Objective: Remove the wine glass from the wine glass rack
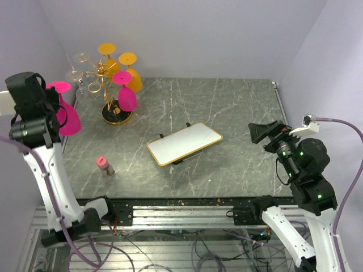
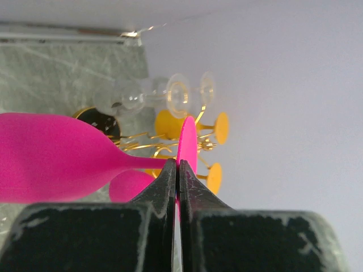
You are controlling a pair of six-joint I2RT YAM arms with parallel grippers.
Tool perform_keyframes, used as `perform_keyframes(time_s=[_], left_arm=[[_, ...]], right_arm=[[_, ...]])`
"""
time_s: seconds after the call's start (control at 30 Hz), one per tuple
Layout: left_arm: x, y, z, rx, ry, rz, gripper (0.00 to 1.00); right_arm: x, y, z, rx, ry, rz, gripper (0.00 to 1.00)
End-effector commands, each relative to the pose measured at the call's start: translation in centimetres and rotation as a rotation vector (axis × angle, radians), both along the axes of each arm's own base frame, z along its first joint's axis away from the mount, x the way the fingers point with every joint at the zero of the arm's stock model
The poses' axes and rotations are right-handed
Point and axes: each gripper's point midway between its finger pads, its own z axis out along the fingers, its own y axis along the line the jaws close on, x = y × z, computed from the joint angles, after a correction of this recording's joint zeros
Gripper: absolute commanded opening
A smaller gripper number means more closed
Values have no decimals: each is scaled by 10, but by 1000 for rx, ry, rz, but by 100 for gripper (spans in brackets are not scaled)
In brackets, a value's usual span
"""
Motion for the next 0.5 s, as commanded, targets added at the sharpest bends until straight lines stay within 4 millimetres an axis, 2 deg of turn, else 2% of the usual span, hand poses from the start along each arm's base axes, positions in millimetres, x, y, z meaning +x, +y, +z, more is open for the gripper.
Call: perform_keyframes(time_s=[0.0,0.1,0.2,0.27,0.37,0.47], left_arm=[[-35,1,56,181,-86,9,7],[-20,-43,109,347,-265,-279,7],[-11,-111,153,464,-521,-653,7],[-18,-152,178,465,-737,-870,7],[-44,-193,200,423,-1005,-1130,7],[-55,-219,200,345,-1079,-1292,7]], right_arm=[[9,19,0,41,-15,81,99],[15,37,-7,62,2,165,98],[21,62,-9,73,-2,297,98],[23,78,-6,85,-21,385,98],[25,101,0,99,-74,524,98],[23,126,20,125,-170,694,98]])
